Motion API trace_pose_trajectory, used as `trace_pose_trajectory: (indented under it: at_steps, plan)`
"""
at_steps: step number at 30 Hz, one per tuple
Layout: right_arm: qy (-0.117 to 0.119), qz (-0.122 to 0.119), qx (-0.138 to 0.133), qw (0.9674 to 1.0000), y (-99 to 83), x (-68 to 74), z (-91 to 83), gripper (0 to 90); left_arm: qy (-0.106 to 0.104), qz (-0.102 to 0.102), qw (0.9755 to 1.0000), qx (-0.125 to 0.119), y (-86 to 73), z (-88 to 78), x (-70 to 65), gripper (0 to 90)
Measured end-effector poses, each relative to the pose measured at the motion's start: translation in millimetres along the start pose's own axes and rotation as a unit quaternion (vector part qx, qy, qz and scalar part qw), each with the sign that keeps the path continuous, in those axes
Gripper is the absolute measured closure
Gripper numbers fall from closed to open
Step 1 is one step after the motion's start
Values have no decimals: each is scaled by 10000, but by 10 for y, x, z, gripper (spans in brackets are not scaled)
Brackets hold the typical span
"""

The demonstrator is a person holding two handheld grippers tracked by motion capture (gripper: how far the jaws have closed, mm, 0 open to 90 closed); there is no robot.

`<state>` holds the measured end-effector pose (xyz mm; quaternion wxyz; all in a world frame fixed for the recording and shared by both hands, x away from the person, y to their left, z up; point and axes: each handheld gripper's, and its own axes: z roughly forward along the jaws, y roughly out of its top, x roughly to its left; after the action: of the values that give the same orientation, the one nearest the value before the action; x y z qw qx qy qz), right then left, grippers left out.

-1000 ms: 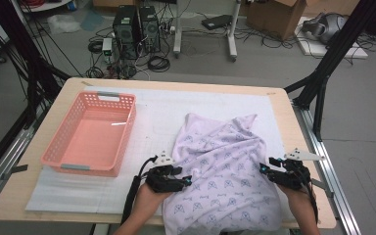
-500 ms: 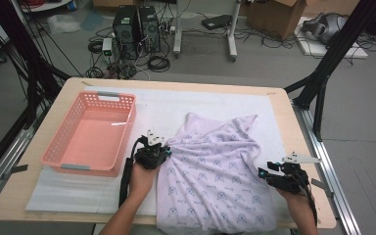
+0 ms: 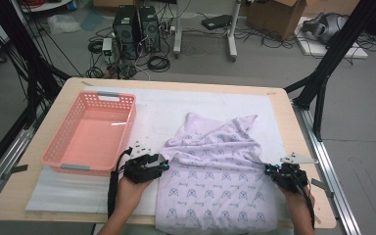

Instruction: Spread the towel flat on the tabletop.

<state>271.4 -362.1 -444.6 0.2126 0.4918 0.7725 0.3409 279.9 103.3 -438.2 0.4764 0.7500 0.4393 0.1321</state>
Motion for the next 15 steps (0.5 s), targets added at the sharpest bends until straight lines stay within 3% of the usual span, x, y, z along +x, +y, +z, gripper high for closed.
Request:
trace_pose_trajectory:
  at_steps: [2, 4, 7, 11, 13, 14, 15]
  plan:
    - [33, -20, -51, 10000, -13, 15, -39, 675, -149, 6, 9999, -23, -55, -60, -3, 504]
    - [242, 91, -148, 9996, -35, 13, -108, 605, -264, -8, 9997, 7, -96, -87, -14, 482]
    - [347, 164, -199, 9991, -78, 10, -197, 530, -335, -16, 9993, 139, -177, -99, -51, 465]
    - [507, 125, -86, 9986, -191, 20, -298, 483, -487, 3, 9977, 468, -240, -59, -111, 463]
    - [588, 86, -7, 9982, -239, 38, -337, 487, -449, 195, 9976, 494, -259, -56, -169, 478]
    - [602, -3, 74, 9982, -274, 53, -347, 521, -360, 313, 9976, 503, -275, -61, -205, 542]
    - [577, -75, 185, 9981, -300, 73, -350, 560, -133, 452, 9977, 491, -292, -69, -248, 655]
